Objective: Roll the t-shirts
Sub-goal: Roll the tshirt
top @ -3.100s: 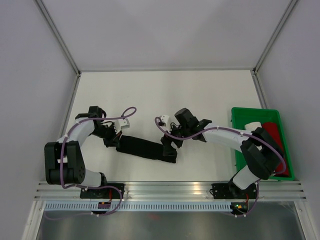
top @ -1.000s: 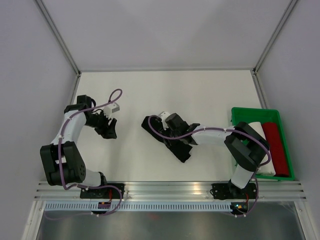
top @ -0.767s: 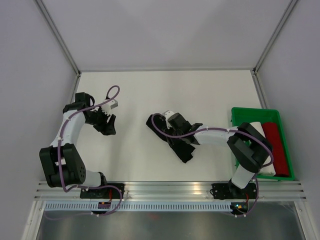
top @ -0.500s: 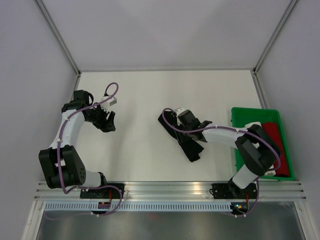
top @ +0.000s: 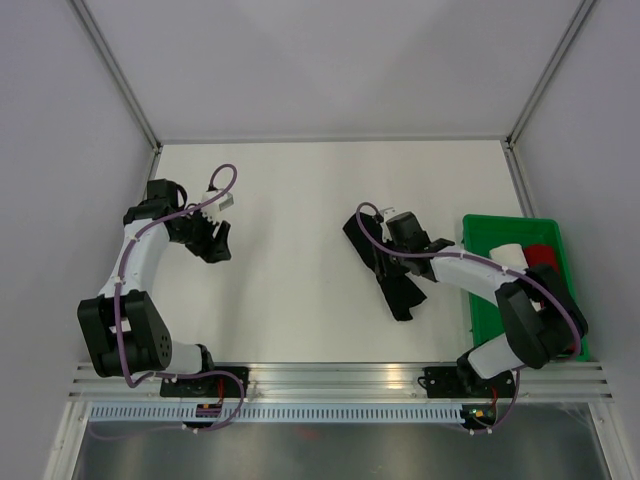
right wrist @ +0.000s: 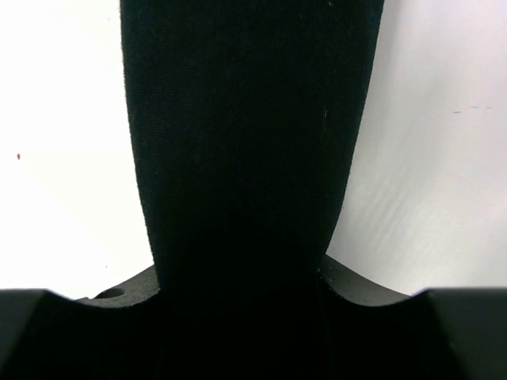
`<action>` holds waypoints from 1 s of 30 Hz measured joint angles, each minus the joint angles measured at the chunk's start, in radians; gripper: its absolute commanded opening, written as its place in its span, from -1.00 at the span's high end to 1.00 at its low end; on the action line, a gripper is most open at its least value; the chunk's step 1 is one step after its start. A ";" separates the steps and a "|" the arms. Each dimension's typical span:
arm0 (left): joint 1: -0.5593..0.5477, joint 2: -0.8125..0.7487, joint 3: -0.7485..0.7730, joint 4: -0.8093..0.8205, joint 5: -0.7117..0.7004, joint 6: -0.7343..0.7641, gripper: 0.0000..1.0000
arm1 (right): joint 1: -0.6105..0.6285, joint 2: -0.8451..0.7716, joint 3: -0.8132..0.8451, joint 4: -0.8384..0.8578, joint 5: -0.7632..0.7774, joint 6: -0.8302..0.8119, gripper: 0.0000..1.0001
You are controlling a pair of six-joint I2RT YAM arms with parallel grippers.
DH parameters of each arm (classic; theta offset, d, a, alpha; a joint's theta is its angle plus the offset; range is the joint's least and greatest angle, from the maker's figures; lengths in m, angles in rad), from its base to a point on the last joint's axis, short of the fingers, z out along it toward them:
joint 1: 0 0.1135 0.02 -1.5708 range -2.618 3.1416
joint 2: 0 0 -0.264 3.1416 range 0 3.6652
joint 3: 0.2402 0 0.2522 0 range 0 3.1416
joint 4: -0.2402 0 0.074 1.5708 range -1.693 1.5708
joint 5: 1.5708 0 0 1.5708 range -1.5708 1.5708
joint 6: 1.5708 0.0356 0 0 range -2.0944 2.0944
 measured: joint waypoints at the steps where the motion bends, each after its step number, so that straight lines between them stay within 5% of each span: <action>1: 0.000 0.000 0.000 0.003 0.000 0.000 -0.33 | -0.012 -0.012 -0.003 -0.002 -0.008 -0.001 0.99; 12: 0.000 0.000 0.000 0.016 0.000 0.000 -0.33 | -0.102 -0.114 -0.016 -0.022 -0.047 -0.025 1.00; 24: 0.000 0.000 0.000 0.018 0.000 0.000 -0.34 | -0.121 -0.019 -0.053 0.036 -0.137 0.016 0.98; 30: 0.000 0.000 0.000 0.018 0.000 0.000 -0.33 | -0.124 0.016 -0.081 0.148 -0.212 0.093 0.55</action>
